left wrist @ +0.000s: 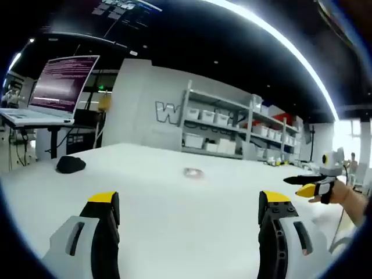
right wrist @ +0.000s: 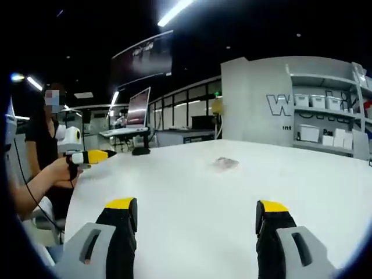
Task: Open the resealable bag by pulling the two sides of the seal apart until the entire bag opening is separated and visibly accessible.
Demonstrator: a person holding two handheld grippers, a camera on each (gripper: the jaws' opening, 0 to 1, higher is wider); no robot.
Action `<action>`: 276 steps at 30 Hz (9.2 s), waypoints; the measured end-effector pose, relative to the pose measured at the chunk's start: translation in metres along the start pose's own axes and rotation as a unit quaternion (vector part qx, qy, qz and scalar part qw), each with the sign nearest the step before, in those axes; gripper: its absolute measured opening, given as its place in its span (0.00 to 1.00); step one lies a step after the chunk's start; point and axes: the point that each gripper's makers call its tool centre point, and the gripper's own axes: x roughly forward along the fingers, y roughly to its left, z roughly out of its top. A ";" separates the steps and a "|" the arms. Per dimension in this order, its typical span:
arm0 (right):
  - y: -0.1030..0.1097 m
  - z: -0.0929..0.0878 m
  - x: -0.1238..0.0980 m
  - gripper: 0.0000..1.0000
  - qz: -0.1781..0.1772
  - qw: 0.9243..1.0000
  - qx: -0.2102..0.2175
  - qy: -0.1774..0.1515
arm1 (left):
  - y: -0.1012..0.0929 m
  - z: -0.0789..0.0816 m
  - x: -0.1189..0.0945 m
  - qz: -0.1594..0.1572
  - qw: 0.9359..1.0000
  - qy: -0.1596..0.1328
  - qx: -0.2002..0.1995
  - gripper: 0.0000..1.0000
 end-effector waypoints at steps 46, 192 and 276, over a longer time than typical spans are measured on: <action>-0.014 0.004 -0.002 0.69 -0.024 1.000 -0.007 0.016 | -0.009 0.003 0.003 0.007 0.998 0.029 0.051 1.00; -0.043 0.018 0.064 0.57 -0.006 0.999 0.015 0.042 | -0.018 -0.001 0.042 -0.012 0.998 0.047 0.048 1.00; -0.059 0.019 0.142 0.47 -0.003 0.998 0.006 0.067 | -0.015 -0.019 0.060 -0.028 0.995 0.074 0.052 1.00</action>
